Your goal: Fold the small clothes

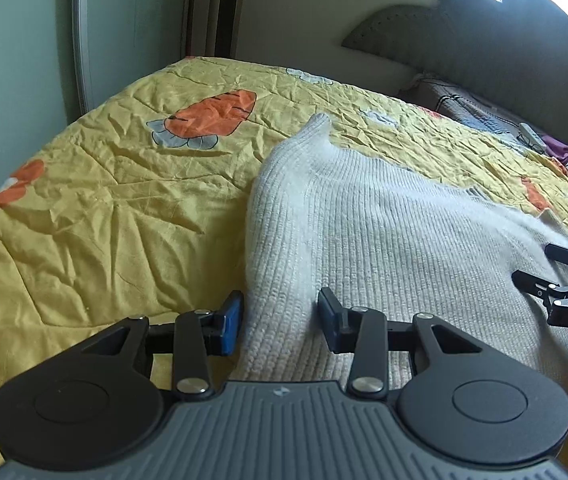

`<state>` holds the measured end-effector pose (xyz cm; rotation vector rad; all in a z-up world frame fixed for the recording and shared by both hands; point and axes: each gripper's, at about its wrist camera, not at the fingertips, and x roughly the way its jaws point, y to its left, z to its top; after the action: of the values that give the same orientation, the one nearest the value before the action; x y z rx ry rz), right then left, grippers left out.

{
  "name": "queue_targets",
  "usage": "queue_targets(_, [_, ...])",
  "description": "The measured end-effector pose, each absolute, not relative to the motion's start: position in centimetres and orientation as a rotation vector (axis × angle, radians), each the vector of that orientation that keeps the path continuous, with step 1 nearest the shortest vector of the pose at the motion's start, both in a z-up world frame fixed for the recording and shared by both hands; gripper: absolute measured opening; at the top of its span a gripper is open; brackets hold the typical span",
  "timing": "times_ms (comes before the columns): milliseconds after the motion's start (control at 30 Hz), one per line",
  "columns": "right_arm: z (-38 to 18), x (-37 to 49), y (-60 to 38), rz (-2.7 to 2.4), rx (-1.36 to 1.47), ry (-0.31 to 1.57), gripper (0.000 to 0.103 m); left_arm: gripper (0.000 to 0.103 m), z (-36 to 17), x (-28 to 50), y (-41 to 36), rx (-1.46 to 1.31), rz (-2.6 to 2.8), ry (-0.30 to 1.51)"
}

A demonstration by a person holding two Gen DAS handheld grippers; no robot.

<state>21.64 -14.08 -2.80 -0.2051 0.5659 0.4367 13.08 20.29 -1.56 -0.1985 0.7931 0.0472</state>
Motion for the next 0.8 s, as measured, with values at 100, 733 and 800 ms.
queue_targets(100, [-2.7, 21.5, -13.8, 0.409, -0.21, 0.573, 0.103, 0.04, -1.7, 13.1, 20.5, -0.213, 0.048, 0.801])
queue_targets(733, [-1.3, 18.1, -11.9, 0.376, -0.09, 0.605, 0.103, 0.066, -0.6, 13.5, 21.8, -0.215, 0.027, 0.78])
queue_targets(800, [-0.8, 17.1, -10.7, 0.405, -0.107, 0.593, 0.103, 0.077, 0.1, 14.1, 23.1, -0.275, 0.008, 0.762])
